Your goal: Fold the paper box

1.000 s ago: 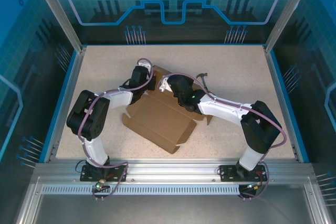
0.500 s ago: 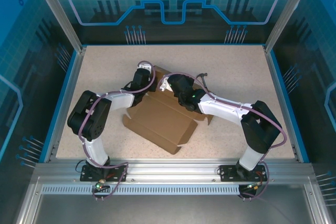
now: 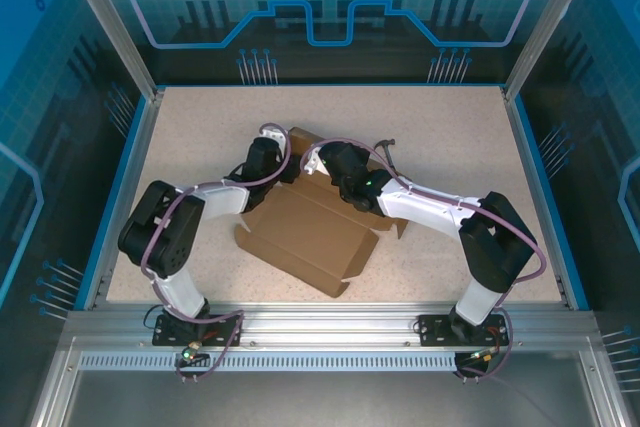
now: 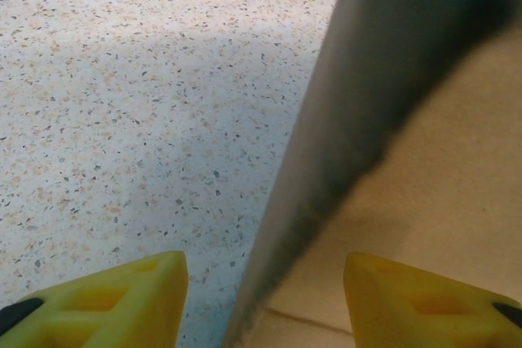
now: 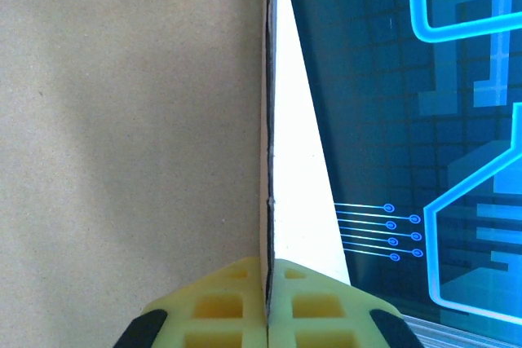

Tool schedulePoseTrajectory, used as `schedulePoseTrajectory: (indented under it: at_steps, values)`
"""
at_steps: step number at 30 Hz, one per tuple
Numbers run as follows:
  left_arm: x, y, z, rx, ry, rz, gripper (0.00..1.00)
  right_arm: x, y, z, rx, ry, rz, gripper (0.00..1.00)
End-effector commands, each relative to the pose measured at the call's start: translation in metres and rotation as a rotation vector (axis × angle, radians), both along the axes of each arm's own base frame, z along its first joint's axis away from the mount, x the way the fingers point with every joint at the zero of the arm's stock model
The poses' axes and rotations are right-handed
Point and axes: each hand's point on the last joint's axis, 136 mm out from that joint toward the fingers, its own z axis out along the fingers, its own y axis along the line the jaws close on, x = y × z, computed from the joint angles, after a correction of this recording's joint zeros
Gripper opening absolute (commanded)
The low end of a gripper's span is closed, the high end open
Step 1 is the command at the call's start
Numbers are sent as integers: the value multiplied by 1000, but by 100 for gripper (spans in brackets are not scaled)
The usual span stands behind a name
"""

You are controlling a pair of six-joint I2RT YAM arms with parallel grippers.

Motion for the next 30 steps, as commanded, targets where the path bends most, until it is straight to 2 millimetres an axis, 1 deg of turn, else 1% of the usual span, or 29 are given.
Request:
schedulePoseTrajectory:
  at_steps: [1, 5, 10, 13, 18, 25, 30]
  values:
    - [-6, 0, 14, -8, -27, -25, 58, -2, 0, -3, -6, 33, 6, 0]
    - [-11, 5, 19, -13, -41, -28, 62, -2, 0, -2, -5, 33, 5, 0]
    - [-8, 18, 20, -11, -32, -10, 62, -2, 1, -2, -4, 34, 6, 0]
    - [-6, 21, 23, -29, -40, -17, 55, -2, 1, -1, -2, 33, 7, 0]
    - [-2, 13, 19, -51, -36, -60, 43, -1, 2, -2, -3, 35, 8, 0]
    - [2, 3, 14, -74, -31, -105, 31, -1, 2, -1, -4, 34, 9, 0]
    - [2, 2, 9, -75, -32, -107, 26, -1, 3, -2, -1, 37, 11, 0]
